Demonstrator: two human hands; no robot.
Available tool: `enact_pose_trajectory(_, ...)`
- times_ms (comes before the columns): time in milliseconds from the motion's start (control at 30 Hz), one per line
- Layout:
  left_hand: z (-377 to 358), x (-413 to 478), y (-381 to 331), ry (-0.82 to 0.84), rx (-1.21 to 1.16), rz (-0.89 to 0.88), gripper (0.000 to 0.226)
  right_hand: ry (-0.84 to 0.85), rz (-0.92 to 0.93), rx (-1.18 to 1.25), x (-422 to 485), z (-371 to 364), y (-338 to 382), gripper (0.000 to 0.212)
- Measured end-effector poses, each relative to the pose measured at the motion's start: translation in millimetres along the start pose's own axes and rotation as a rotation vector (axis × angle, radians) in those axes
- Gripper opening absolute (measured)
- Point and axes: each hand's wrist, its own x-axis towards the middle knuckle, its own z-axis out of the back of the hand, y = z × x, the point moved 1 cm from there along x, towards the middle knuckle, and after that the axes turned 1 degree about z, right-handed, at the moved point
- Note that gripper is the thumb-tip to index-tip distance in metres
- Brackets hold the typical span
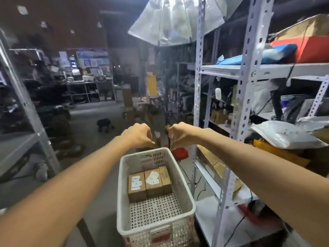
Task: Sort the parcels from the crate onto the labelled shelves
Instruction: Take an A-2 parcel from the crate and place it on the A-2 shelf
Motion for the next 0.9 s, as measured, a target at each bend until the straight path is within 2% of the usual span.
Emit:
enact_pose_trajectory(267, -54, 56, 79, 0.068, -0.006, 0.192, 0.034, 0.121, 0.131, 0.001, 109, -60, -13, 0.033)
enact_pose_trajectory(500, -113, 133, 138, 0.196, -0.023, 0.23, 0.041, 0.293, 0.104, 0.06, 198, -134, -46, 0.036)
enact_pose_trajectory(633, -149, 196, 178, 0.227, -0.02, 0.209, 0.036, 0.358, 0.026, 0.108, 259, -178, -71, 0.038)
enact_pose_trajectory(767, -195, 263, 219, 0.331, -0.06, 0.17, 0.033, 0.395, -0.065, 0.11, 320, -224, -96, 0.023)
enact_pose_trajectory(900, -244, 315, 257, 0.415, -0.148, 0.19, 0.032, 0.414, -0.2, 0.202, 371, -275, -122, 0.025)
